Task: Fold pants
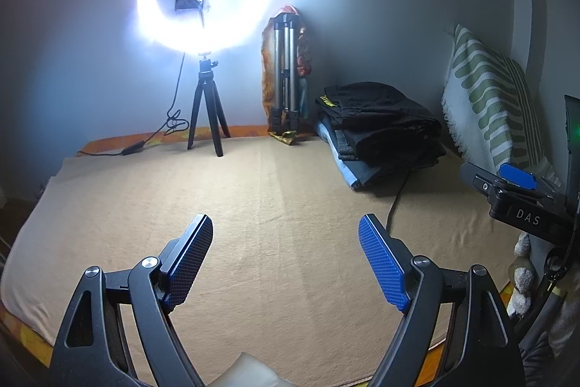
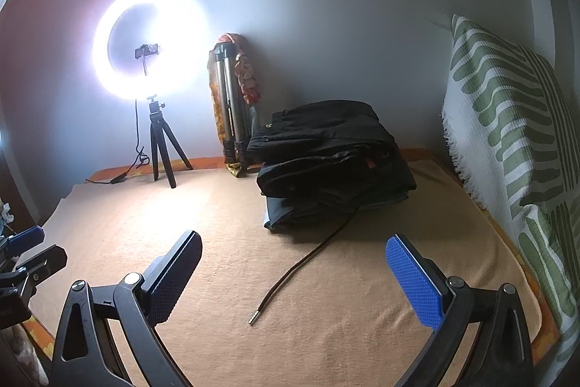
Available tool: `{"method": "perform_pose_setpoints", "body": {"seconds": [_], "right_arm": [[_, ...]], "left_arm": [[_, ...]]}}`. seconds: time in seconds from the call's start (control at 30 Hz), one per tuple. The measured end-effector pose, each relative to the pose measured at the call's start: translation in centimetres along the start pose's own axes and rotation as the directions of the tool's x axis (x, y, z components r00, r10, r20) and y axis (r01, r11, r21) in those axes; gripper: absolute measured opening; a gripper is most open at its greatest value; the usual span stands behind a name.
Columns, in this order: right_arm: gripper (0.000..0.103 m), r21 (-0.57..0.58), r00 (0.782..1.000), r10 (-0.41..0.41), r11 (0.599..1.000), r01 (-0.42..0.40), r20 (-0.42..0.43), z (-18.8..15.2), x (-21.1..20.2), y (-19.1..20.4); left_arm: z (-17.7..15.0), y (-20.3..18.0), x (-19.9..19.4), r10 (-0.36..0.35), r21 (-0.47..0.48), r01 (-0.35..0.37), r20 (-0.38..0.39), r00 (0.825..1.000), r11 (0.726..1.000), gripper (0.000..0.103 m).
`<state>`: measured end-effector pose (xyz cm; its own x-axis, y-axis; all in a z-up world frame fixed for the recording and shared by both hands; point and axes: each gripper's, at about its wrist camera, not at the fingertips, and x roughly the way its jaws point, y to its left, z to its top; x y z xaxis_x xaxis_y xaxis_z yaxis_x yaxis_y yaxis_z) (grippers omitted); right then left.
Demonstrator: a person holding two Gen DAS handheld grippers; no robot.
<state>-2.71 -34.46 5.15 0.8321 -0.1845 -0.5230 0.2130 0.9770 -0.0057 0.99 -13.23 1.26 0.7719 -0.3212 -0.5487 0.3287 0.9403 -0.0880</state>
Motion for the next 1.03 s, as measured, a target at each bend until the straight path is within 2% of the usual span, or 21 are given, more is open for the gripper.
{"method": "perform_pose_setpoints", "body": {"seconds": [0.4, 0.67, 1.03], "right_arm": [[0.103, -0.002, 1.0, 0.004, 1.0, -0.004, -0.003, -0.01, -0.01, 0.18], [0.103, -0.004, 1.0, 0.009, 1.0, -0.01, -0.01, -0.08, 0.17, 0.52], [0.103, 0.003, 1.0, 0.013, 1.0, -0.013, -0.021, -0.17, 0.4, 0.33]], "left_arm": [[-0.1, -0.38, -0.03, 0.006, 0.012, -0.007, 0.003, 1.0, 1.0, 0.083], [-0.17, -0.29, -0.12, 0.062, 0.022, -0.062, 0.022, 0.998, 0.998, 0.083], [-0.46, -0.42, 0.13, 0.078, 0.029, -0.079, 0.016, 0.997, 0.996, 0.083]]}}
